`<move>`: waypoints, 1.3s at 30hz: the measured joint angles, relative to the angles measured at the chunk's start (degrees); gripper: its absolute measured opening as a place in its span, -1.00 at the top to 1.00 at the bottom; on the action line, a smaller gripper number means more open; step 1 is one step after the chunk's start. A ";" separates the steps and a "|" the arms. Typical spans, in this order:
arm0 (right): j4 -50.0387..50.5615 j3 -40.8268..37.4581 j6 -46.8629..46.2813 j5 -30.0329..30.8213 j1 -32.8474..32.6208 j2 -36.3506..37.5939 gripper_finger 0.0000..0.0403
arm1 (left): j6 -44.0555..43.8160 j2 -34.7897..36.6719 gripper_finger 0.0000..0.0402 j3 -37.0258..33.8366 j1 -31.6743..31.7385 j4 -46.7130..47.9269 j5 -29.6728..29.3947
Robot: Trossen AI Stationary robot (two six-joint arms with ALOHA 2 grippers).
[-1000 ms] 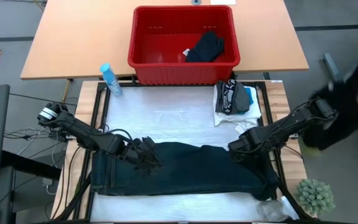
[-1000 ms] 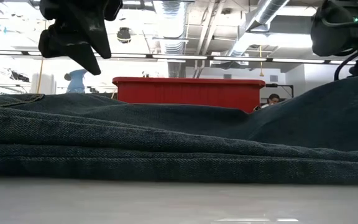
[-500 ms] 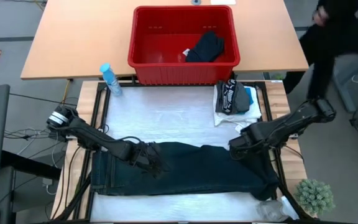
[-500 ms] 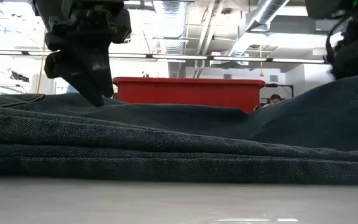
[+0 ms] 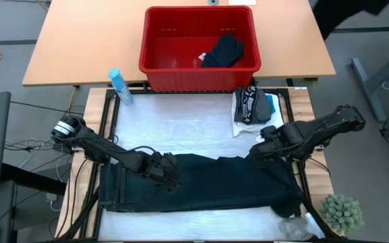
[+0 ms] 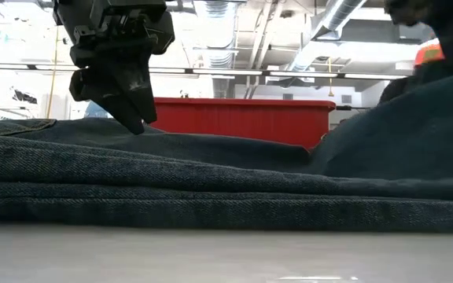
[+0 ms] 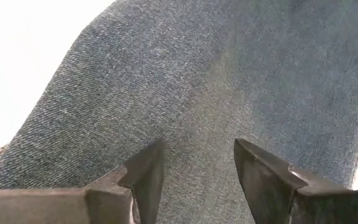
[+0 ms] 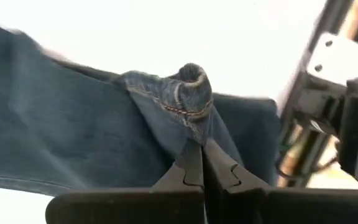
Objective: Fold laundry
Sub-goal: Fold the blue pants
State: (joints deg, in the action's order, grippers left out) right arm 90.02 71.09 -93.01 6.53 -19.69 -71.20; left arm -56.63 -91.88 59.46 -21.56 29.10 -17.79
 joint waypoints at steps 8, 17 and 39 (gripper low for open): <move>0.05 8.51 -1.64 8.07 -3.54 -0.20 0.93 | -0.21 0.00 0.09 0.00 0.04 -0.32 -0.96; -0.02 16.04 -4.45 17.63 -10.37 -0.44 0.93 | -0.19 0.00 0.09 0.00 0.27 -0.35 -1.00; -2.21 22.26 -6.58 30.71 -15.26 -2.52 0.93 | -1.11 0.00 0.09 0.00 1.33 -1.86 -0.45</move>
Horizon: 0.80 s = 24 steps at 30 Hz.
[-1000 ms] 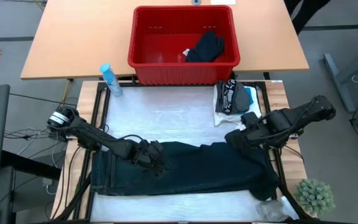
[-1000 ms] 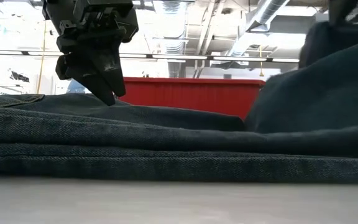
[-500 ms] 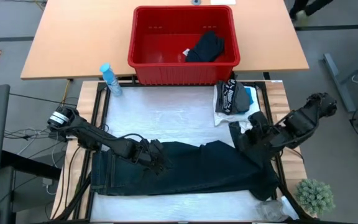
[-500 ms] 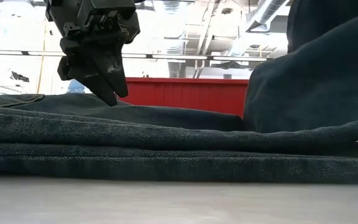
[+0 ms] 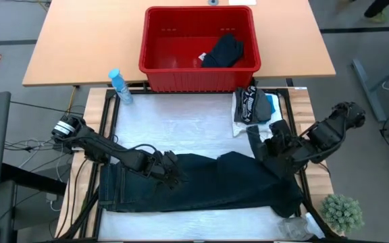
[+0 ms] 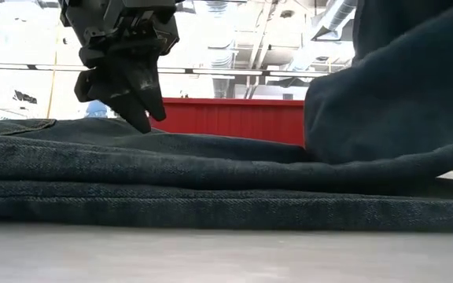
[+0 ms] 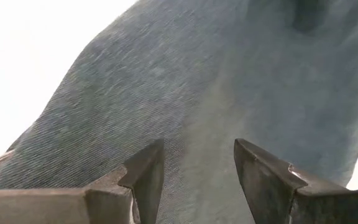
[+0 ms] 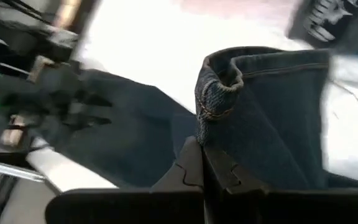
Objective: Fold laundry
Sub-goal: Fold the blue pants
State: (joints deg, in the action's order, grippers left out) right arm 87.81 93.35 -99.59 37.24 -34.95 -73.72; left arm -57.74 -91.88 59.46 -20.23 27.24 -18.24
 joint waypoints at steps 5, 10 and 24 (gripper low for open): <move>2.10 4.88 2.39 1.91 0.71 -3.28 0.93 | -0.28 0.00 0.09 0.00 0.02 -5.18 0.20; -4.88 9.48 19.27 3.09 0.64 -6.12 0.93 | 0.46 0.00 0.09 0.00 1.50 -9.42 -0.01; 0.68 12.89 13.87 2.02 0.45 -9.66 0.93 | 14.38 -5.22 0.09 0.04 8.00 -35.38 1.31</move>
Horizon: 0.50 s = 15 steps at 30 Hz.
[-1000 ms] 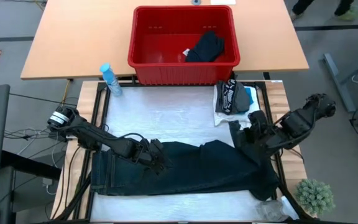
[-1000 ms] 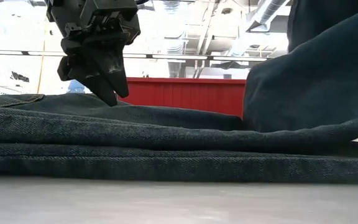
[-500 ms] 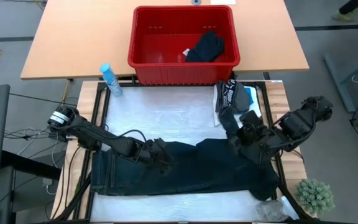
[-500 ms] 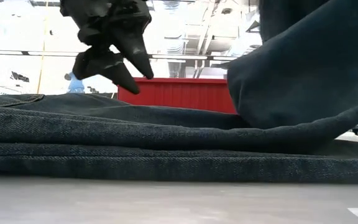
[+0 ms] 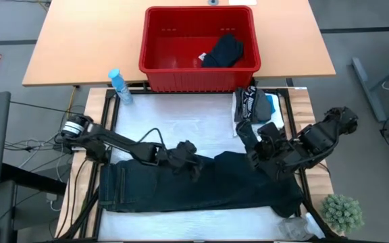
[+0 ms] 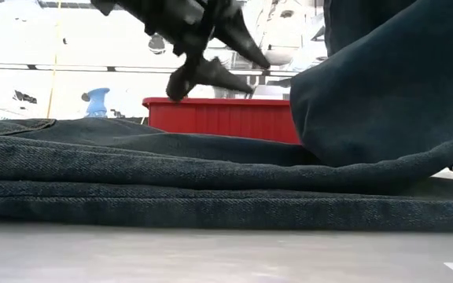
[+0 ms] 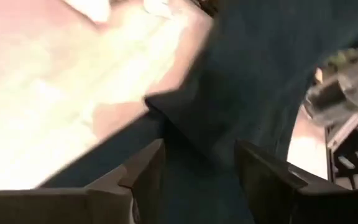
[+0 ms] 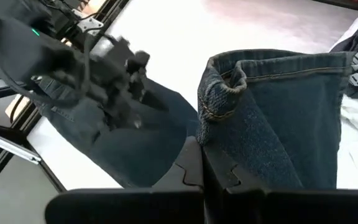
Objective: Fold laundry
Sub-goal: Fold the blue pants
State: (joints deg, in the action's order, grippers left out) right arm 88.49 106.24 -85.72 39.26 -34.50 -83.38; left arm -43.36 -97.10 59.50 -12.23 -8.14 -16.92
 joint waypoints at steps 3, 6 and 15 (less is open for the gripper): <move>-0.01 0.02 -0.21 1.64 -0.75 0.44 0.93 | 0.72 -3.68 0.09 0.01 0.00 -3.77 3.58; -0.03 0.02 -0.35 3.69 -1.33 1.35 0.93 | 0.66 -7.17 0.09 0.07 0.00 -5.66 6.52; -2.56 0.04 4.21 3.92 -5.77 2.08 0.93 | 0.81 -15.32 0.09 1.58 2.17 -4.99 4.63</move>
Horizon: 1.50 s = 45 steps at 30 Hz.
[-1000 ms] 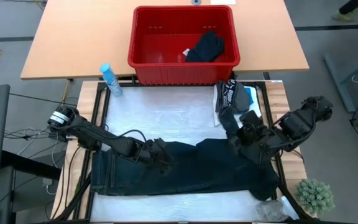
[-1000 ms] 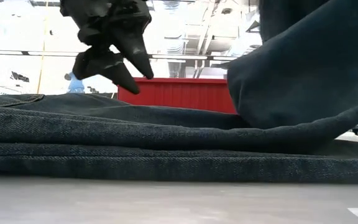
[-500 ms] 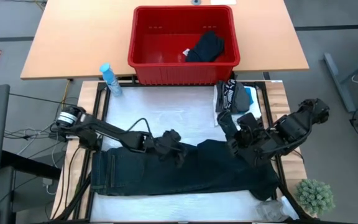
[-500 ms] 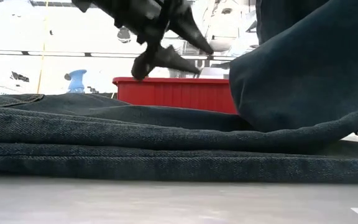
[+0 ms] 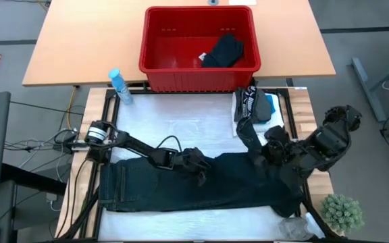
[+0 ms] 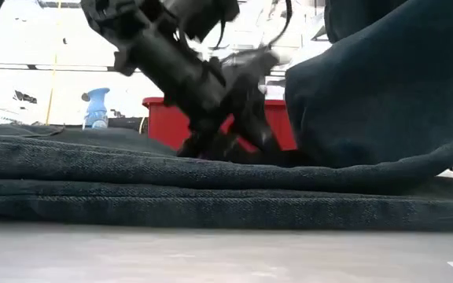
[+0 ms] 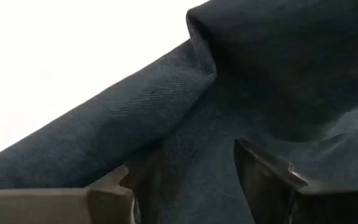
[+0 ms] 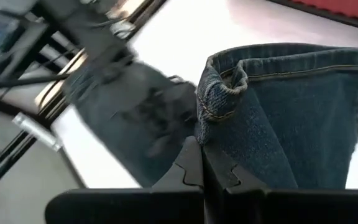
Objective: Fold laundry
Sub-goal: Fold the blue pants
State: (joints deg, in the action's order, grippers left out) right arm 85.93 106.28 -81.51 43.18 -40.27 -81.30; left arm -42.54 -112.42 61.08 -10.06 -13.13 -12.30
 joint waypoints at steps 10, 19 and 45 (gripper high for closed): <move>-17.27 0.00 16.11 13.59 -10.08 0.00 0.93 | -1.67 -2.23 0.09 0.15 2.80 0.13 1.60; -42.65 -0.02 50.11 16.91 -13.79 -1.13 0.93 | -4.85 -2.27 0.09 0.11 3.59 -0.26 2.86; -55.69 -0.06 69.38 -19.27 10.87 -15.35 0.92 | -7.74 -2.34 0.09 0.02 3.57 0.13 2.98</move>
State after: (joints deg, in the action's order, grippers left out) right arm 30.24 106.22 -12.13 23.91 -29.40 -96.65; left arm -50.28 -114.76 61.10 -6.48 -12.99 -9.32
